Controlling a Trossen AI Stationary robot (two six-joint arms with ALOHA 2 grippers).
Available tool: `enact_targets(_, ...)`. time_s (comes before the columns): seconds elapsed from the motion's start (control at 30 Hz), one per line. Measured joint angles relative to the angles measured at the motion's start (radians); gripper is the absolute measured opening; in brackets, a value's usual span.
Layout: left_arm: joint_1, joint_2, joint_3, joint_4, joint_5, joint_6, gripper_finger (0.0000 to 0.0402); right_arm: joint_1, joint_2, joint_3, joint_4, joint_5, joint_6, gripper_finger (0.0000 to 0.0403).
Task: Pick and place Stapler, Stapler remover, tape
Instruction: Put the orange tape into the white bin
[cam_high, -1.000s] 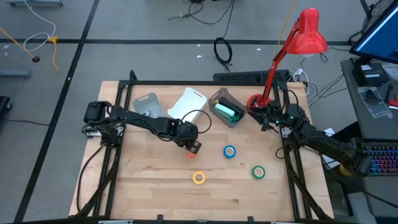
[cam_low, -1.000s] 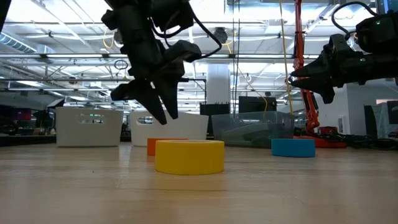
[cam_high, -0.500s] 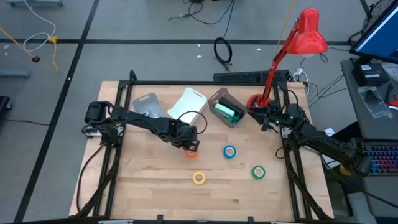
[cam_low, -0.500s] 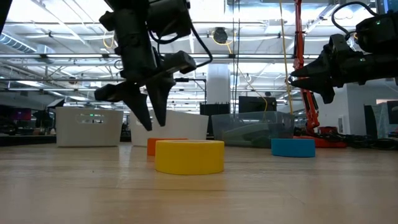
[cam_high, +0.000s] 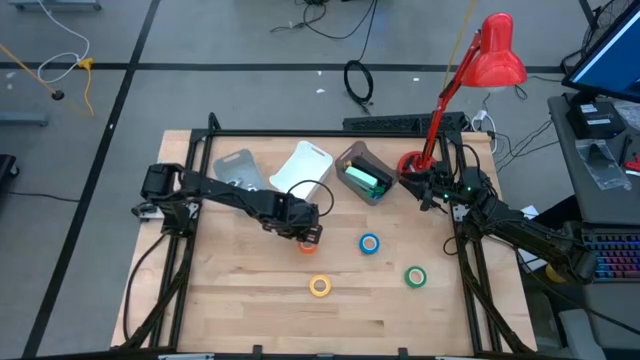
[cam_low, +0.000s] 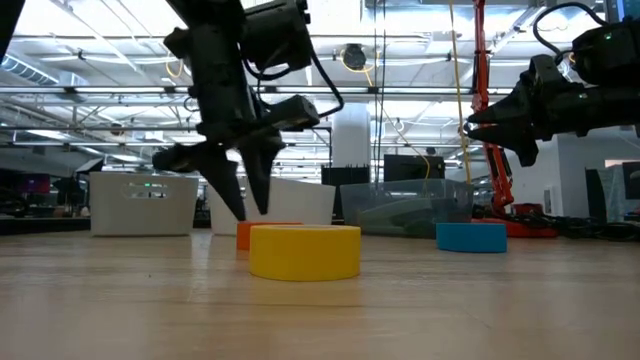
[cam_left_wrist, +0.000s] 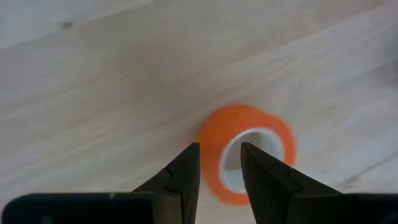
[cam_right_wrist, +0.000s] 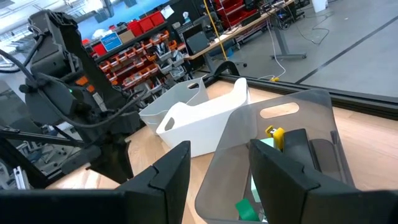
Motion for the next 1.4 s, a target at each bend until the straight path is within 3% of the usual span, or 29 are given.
enact_targets(0.3, 0.0, 0.043, 0.001, 0.007, 0.041, -0.009, 0.012, 0.0, 0.001, 0.0, 0.009, 0.0, 0.0, 0.0155)
enact_targets(0.63, 0.0, 0.048, 0.001, 0.007, 0.02, -0.016, 0.0119, 0.0, 0.002, 0.0, 0.02, 0.0, 0.0, 0.0155)
enact_targets(0.97, -0.005, 0.046, 0.001, 0.001, 0.006, -0.007, 0.0034, 0.0, 0.002, 0.0, 0.03, 0.0, 0.0, 0.0155)
enact_targets(1.23, -0.006, 0.031, -0.001, 0.003, 0.026, 0.006, 0.0031, 0.0, 0.002, 0.0, 0.03, 0.0, 0.0, 0.0155)
enact_targets(1.4, -0.015, -0.042, 0.038, 0.003, 0.052, 0.03, 0.0032, 0.0, 0.002, 0.0, 0.03, 0.0, 0.0, 0.0155)
